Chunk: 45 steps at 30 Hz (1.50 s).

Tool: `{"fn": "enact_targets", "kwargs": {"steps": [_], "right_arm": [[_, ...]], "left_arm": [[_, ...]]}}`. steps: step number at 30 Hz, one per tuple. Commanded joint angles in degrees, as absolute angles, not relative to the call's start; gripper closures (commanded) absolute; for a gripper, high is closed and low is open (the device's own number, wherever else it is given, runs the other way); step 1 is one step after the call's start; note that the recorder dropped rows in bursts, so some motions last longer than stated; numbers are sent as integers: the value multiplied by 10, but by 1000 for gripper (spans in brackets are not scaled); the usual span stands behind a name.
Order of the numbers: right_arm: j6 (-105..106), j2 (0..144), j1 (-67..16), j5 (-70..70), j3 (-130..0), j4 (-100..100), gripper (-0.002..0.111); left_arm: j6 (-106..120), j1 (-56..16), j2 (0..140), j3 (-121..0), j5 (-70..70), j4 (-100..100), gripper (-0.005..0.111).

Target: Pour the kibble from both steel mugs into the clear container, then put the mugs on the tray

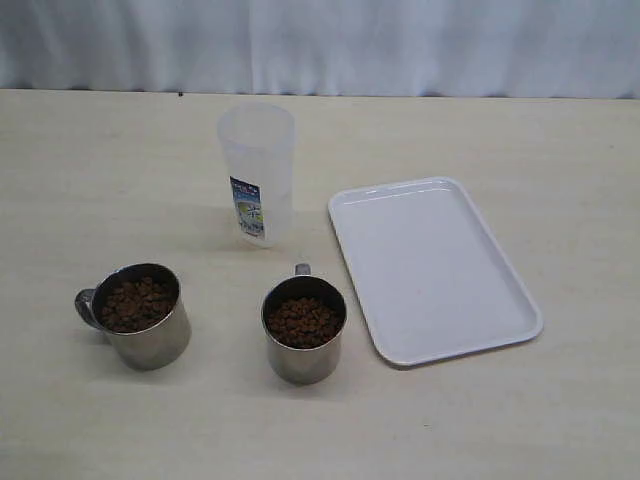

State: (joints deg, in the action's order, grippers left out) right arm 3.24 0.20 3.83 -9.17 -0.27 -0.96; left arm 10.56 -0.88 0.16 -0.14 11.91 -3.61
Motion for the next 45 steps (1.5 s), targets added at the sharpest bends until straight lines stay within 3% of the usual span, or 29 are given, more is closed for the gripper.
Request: {"fn": "enact_targets", "kwargs": {"steps": [1, 11, 16, 22, 31, 37, 41, 45], "right_arm": [[34, 0, 38, -92, 0, -11, 103], [28, 0, 38, 34, 0, -34, 103], [-9, 0, 38, 110, 0, -137, 103], [-112, 17, 27, 82, 0, -68, 103], [-325, 295, -203, 203, 0, 311, 103], [-280, 516, -340, 276, -11, 326, 103], [-264, 651, -389, 278, -63, 326, 103], [-261, 758, -408, 291, -122, 326, 91]], "left_arm": [[104, -14, 0, 0, 112, -36, 107], [104, -14, 0, 0, 112, -36, 107], [104, -14, 0, 0, 112, -36, 107], [104, -14, 0, 0, 112, -36, 107], [104, -14, 0, 0, 112, -36, 107], [104, -14, 0, 0, 112, -36, 107], [104, -14, 0, 0, 112, -36, 107], [104, -14, 0, 0, 112, -36, 107]]}}
